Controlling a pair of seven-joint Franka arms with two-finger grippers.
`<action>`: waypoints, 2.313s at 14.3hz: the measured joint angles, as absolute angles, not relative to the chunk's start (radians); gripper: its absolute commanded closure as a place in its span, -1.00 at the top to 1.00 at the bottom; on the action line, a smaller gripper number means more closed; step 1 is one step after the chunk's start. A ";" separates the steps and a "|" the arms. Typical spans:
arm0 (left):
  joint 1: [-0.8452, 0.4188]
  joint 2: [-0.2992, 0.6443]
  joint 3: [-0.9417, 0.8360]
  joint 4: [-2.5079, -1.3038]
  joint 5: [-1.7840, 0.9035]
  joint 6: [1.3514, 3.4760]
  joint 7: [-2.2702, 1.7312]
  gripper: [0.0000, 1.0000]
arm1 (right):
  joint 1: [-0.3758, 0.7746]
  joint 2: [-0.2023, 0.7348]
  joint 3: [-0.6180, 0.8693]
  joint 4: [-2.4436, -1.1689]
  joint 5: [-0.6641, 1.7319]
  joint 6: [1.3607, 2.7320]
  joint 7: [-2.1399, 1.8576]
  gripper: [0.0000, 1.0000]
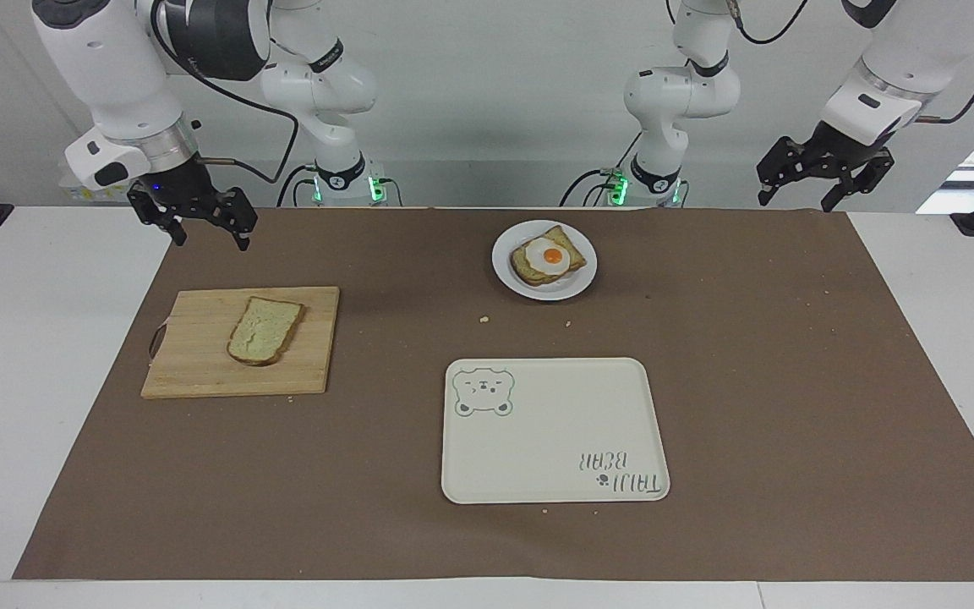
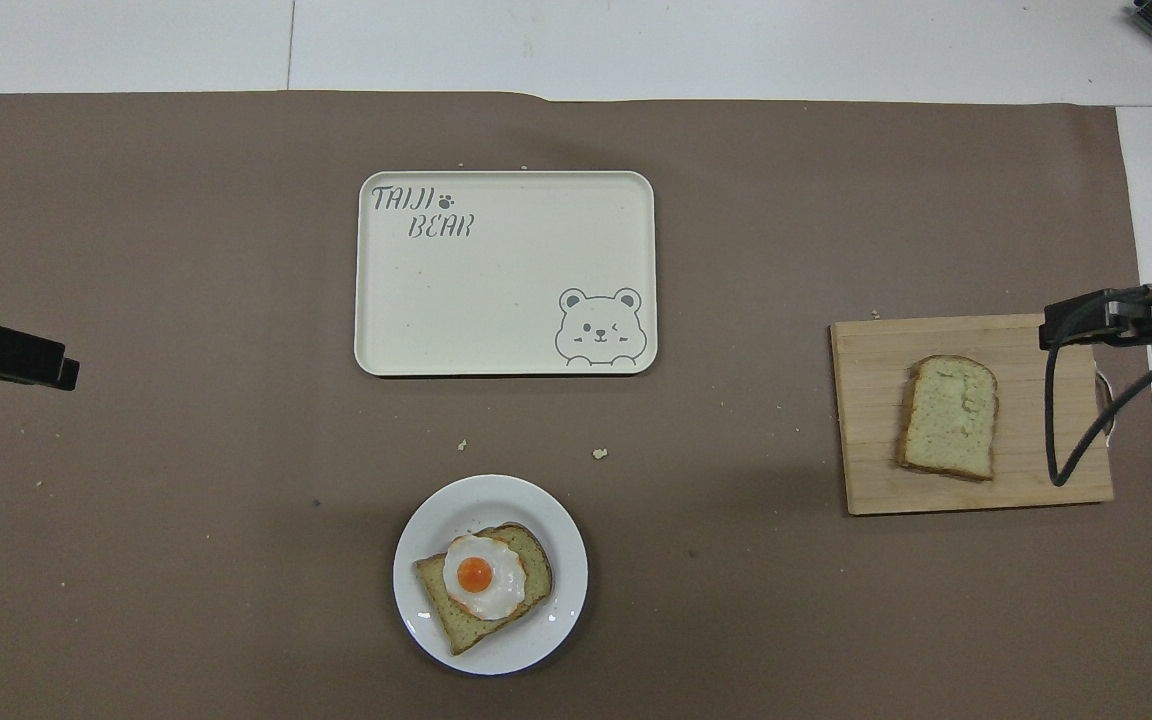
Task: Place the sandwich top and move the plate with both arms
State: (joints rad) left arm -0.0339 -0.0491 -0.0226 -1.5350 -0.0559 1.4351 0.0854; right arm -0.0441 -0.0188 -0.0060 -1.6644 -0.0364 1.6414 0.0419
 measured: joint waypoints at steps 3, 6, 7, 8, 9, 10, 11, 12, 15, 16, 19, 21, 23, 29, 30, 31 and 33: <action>-0.034 -0.049 -0.023 -1.535 -0.056 1.435 0.085 1.00 | -0.048 -0.018 -0.010 -1.665 -0.036 1.661 0.042 1.00; -0.034 -0.049 -0.023 -1.535 -0.056 1.435 0.085 1.00 | -0.058 -0.019 -0.011 -1.678 -0.036 1.693 0.042 1.00; -0.034 -0.049 -0.023 -1.535 -0.056 1.435 0.085 1.00 | -0.059 -0.020 -0.011 -1.691 -0.036 1.718 0.042 1.00; -0.034 -0.049 -0.023 -1.535 -0.056 1.435 0.085 1.00 | -0.059 -0.024 -0.011 -1.709 -0.036 1.742 0.042 1.00; -0.034 -0.049 -0.023 -1.535 -0.056 1.435 0.085 1.00 | -0.059 -0.028 -0.011 -1.726 -0.036 1.754 0.043 1.00; -0.034 -0.049 -0.023 -1.535 -0.056 1.435 0.085 1.00 | -0.061 -0.032 -0.012 -1.739 -0.036 1.758 0.044 1.00; -0.034 -0.049 -0.023 -1.535 -0.056 1.435 0.085 1.00 | -0.069 -0.033 -0.012 -1.752 -0.036 1.763 0.044 1.00; -0.034 -0.049 -0.023 -1.535 -0.056 1.435 0.085 1.00 | -0.078 -0.033 -0.013 -1.766 -0.036 1.773 0.044 1.00; -0.034 -0.049 -0.023 -1.535 -0.056 1.435 0.085 1.00 | -0.110 -0.032 -0.013 -1.845 0.008 1.850 0.044 1.00; -0.034 -0.049 -0.023 -1.535 -0.056 1.435 0.085 1.00 | -0.123 -0.031 -0.014 -1.879 0.031 1.881 0.043 1.00; -0.034 -0.049 -0.023 -1.535 -0.056 1.435 0.085 1.00 | -0.173 -0.018 -0.015 -1.976 0.102 1.968 -0.017 1.00; -0.034 -0.049 -0.023 -1.535 -0.056 1.435 0.085 1.00 | -0.214 -0.004 -0.016 -2.046 0.137 2.045 -0.080 1.00; -0.034 -0.049 -0.023 -1.535 -0.056 1.435 0.085 1.00 | -0.238 0.003 -0.018 -2.116 0.142 2.117 -0.106 1.00; -0.034 -0.049 -0.023 -1.535 -0.056 1.435 0.085 1.00 | -0.272 0.023 -0.019 -2.281 0.142 2.314 -0.107 0.69; -0.034 -0.049 -0.023 -1.535 -0.056 1.435 0.085 1.00 | -0.272 0.024 -0.019 -2.292 0.144 2.323 -0.107 0.68; -0.034 -0.049 -0.023 -1.535 -0.056 1.435 0.085 1.00 | -0.271 0.025 -0.019 -2.297 0.151 2.326 -0.107 0.66; -0.034 -0.049 -0.023 -1.535 -0.056 1.435 0.085 1.00 | -0.269 0.036 -0.017 -2.303 0.163 2.344 -0.107 0.48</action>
State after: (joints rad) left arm -0.0339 -0.0491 -0.0226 -1.5350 -0.0559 1.4350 0.0854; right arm -0.2686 0.0361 -0.0173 -2.3028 0.1628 2.3437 -0.1072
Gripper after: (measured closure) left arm 0.000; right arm 0.167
